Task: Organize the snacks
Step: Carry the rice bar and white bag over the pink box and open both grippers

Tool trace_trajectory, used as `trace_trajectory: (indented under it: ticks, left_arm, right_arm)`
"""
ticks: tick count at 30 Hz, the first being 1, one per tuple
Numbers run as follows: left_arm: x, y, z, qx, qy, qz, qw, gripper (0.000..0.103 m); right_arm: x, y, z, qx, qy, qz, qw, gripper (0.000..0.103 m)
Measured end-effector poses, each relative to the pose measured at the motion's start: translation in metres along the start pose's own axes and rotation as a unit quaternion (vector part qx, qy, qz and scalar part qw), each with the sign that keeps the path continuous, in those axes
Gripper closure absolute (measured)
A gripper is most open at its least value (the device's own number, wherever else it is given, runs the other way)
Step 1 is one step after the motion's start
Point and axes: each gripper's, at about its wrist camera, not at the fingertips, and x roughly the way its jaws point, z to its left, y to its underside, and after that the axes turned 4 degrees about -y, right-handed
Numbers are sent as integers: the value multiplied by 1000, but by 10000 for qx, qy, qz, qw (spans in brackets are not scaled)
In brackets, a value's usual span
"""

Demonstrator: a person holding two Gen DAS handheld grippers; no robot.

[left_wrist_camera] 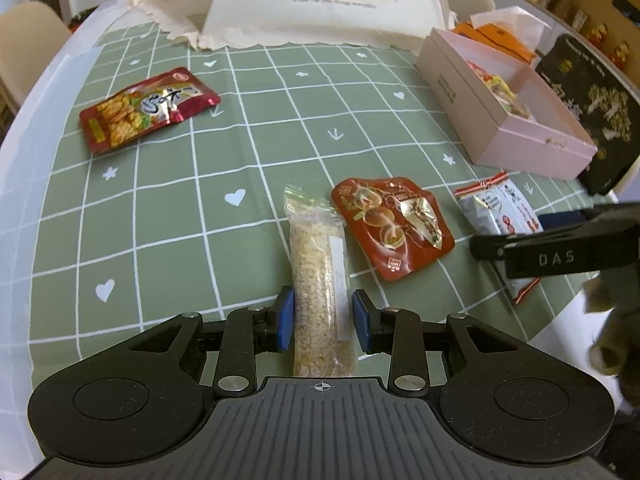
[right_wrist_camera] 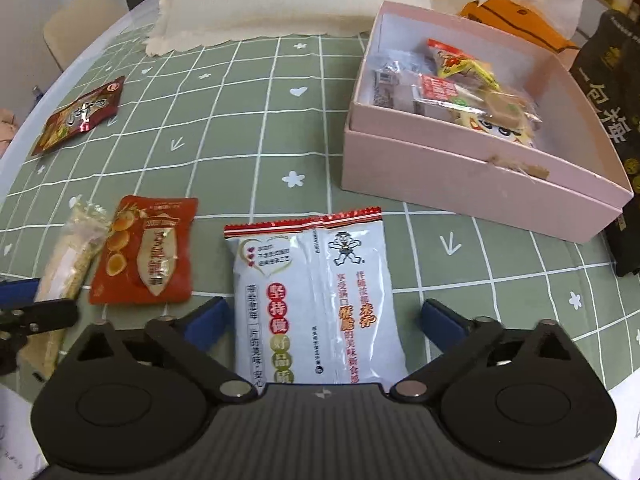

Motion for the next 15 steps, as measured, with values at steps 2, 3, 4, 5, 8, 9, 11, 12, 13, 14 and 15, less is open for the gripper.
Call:
trace_trajectory:
  ticks: [2, 3, 4, 5, 8, 9, 11, 12, 13, 14, 15]
  left_arm:
    - [0, 0, -2, -1, -47, 16, 10000, 68]
    - [0, 0, -1, -53, -41, -8, 10000, 68]
    - [0, 1, 0, -65, -36, -29, 10000, 68]
    - [0, 2, -1, 3, -58, -41, 10000, 69]
    - [-5, 6, -3, 116, 0, 4, 9999, 70]
    - [-7, 9, -5, 175, 42, -1, 9998, 70]
    - [-15, 17, -13, 430, 21, -46, 9991, 70]
    - [-19, 19, -17, 567, 48, -51, 9984, 70]
    - [-24, 21, -22, 699, 145, -62, 9974, 70]
    - [-31, 22, -27, 790, 303, -77, 9964, 70]
    - [-37, 20, -30, 850, 474, -88, 9952, 70]
  right_arm:
    - [-8, 1, 4, -123, -1, 72, 9999, 27]
    - [-14, 3, 4, -137, 5, 66, 9999, 27]
    - [-22, 7, 4, -133, -39, 35, 9999, 27]
    - [-29, 10, 2, -105, -83, 20, 9999, 27]
    - [-55, 22, -13, 90, -143, -14, 9999, 27]
    - [-64, 26, -21, 176, -125, -31, 9998, 27]
    - [-79, 32, -38, 429, -33, -30, 9991, 27]
    - [-85, 34, -48, 560, 4, -33, 9984, 27]
    - [-92, 36, -57, 657, 36, -51, 9978, 27]
    - [-98, 35, -65, 727, 88, -81, 9973, 27]
    - [-105, 34, -72, 773, 161, -118, 9968, 27]
